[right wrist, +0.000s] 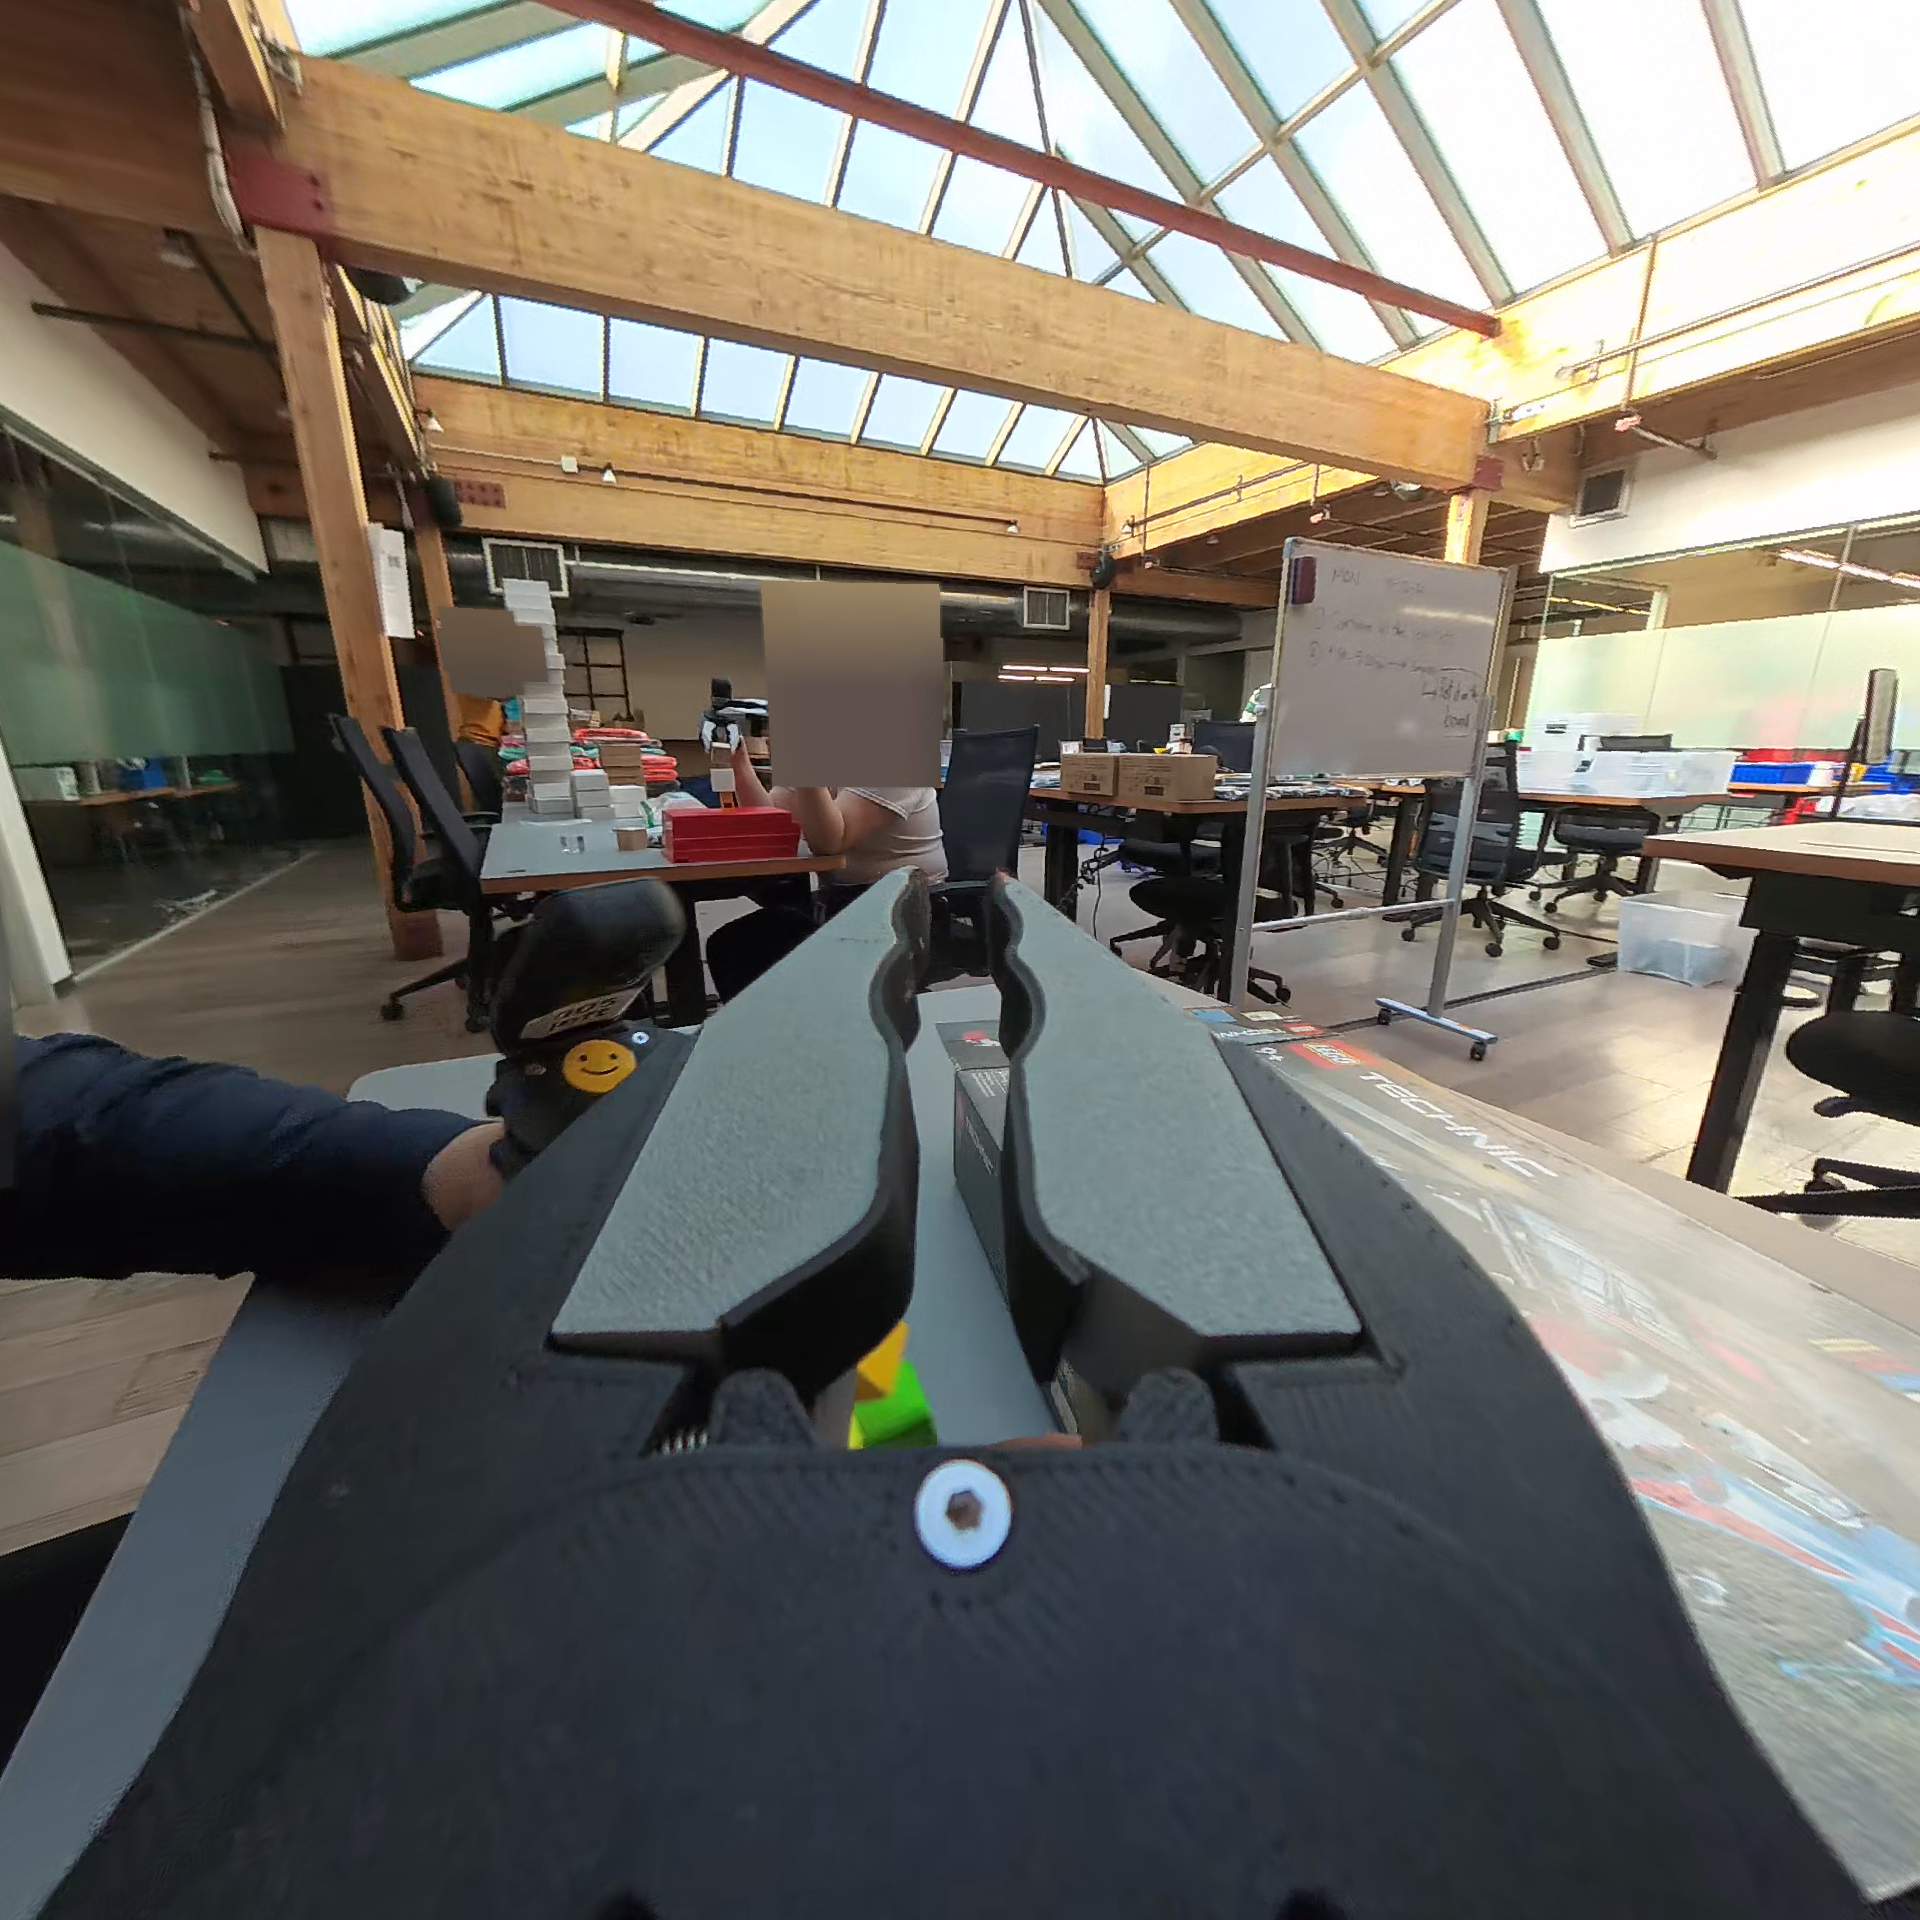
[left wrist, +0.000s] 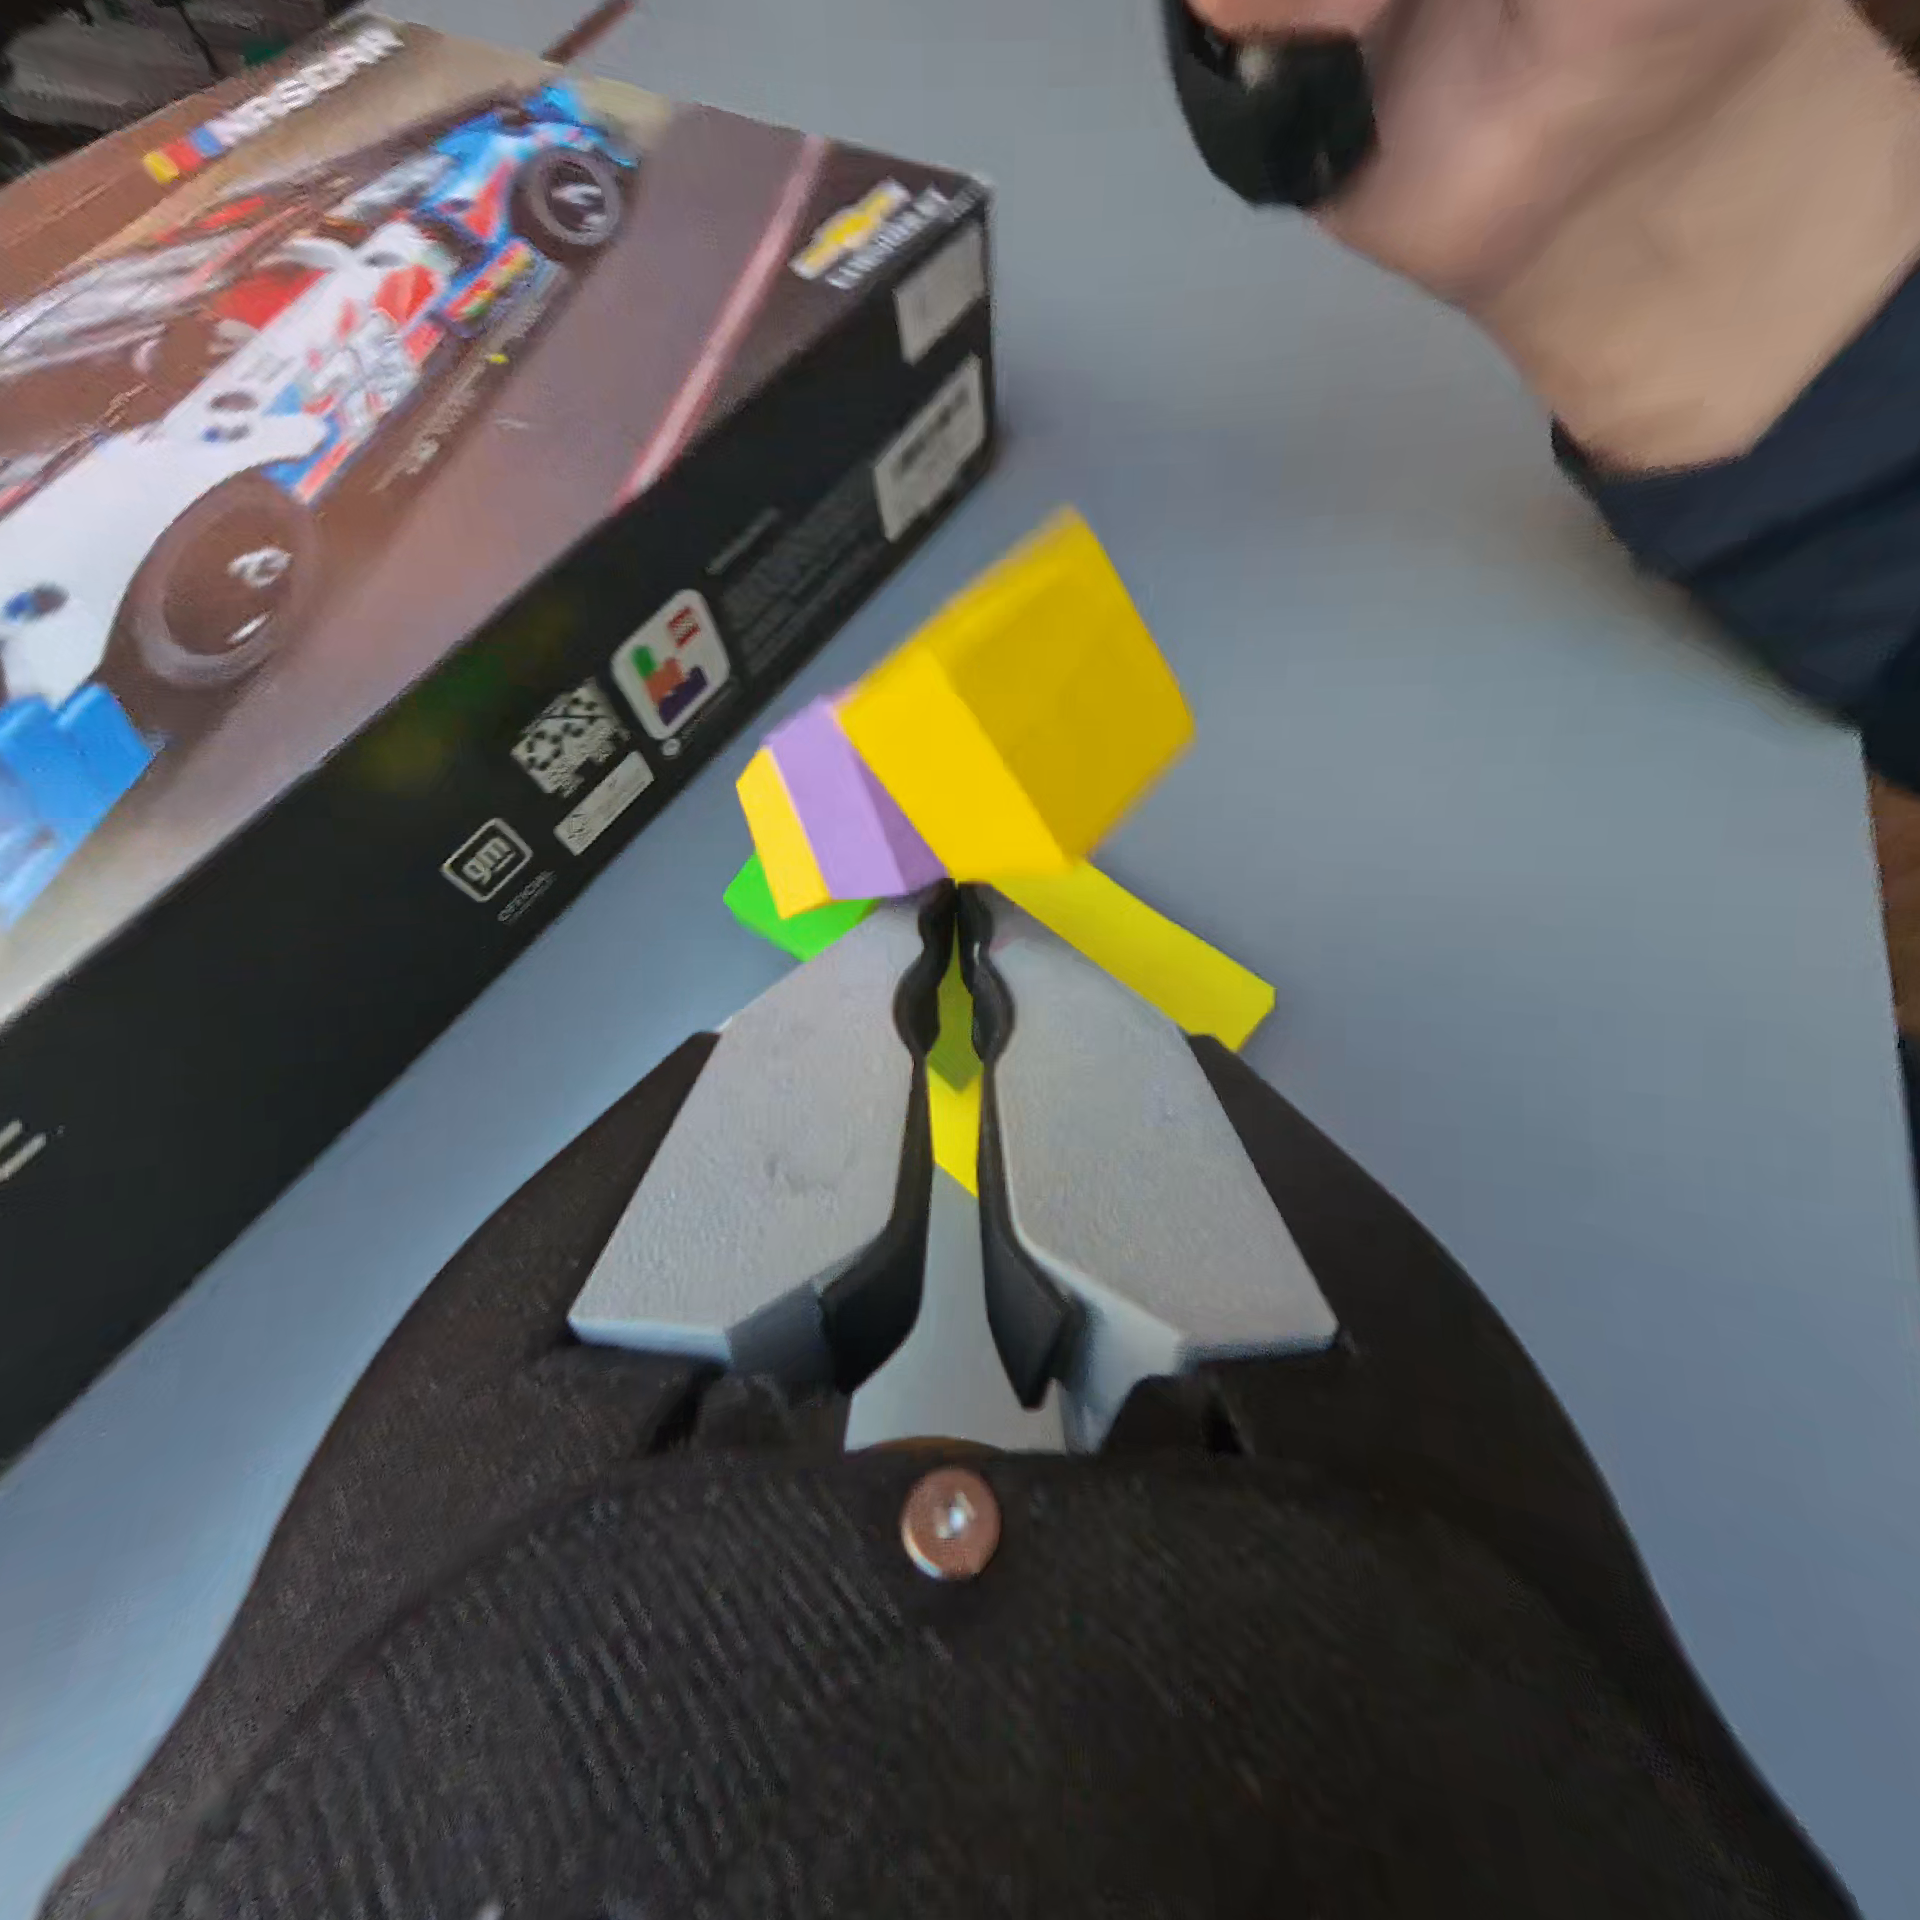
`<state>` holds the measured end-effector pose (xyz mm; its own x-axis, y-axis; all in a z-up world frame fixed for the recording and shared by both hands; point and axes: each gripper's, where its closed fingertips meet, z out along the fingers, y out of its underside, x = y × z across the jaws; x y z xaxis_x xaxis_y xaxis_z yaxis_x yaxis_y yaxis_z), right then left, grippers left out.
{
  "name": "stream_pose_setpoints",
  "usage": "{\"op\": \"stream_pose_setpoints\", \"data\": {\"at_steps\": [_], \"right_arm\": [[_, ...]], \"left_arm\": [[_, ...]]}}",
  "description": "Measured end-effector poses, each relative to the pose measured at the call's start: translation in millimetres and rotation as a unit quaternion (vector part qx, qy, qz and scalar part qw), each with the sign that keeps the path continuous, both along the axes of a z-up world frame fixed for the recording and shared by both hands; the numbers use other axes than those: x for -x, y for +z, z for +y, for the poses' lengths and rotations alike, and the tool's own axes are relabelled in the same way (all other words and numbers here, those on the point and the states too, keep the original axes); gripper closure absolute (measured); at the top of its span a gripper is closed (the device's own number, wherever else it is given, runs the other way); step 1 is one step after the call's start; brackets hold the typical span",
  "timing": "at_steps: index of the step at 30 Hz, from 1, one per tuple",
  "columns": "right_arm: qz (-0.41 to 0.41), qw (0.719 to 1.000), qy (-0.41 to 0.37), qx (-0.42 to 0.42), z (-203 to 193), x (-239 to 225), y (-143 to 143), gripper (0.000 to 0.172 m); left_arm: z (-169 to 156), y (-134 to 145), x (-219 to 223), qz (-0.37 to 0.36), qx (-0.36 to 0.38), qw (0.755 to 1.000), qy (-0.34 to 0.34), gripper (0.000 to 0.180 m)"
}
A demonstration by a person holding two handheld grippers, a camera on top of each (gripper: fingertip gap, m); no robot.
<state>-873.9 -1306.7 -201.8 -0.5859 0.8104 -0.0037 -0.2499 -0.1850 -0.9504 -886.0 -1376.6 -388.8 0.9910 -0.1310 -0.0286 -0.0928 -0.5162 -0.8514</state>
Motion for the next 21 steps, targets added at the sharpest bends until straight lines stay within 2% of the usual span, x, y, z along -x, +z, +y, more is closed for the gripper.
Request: {"op": "stream_pose_setpoints", "data": {"at_steps": [3, 5, 10, 17, 21], "right_arm": [[0.001, 1.000, -0.008, 0.000, 1.6, 1.0, -1.0, 0.166], [-0.005, 1.000, -0.011, 0.002, 3.6, 3.0, -3.4, 0.166], [-0.022, 1.000, -0.015, 0.016, 10.0, 9.4, -9.4, 0.166], [-0.045, 0.999, -0.017, 0.009, 8.4, 18.0, -19.6, 0.165], [-0.067, 0.998, -0.010, 0.006, 3.9, 24.9, -28.4, 0.163]], "left_arm": [[-6.2, 11.2, 13.1, -0.099, -0.036, 0.994, 0.011, 0.180], [-11.3, 17.9, 22.2, -0.123, -0.054, 0.991, 0.024, 0.180], [-15.1, 30.0, 33.3, -0.114, -0.085, 0.989, 0.044, 0.180], [-14.4, 13.6, 33.5, -0.089, -0.064, 0.993, 0.045, 0.180], [-13.2, 2.6, 30.4, -0.119, -0.046, 0.991, 0.035, 0.180]]}}
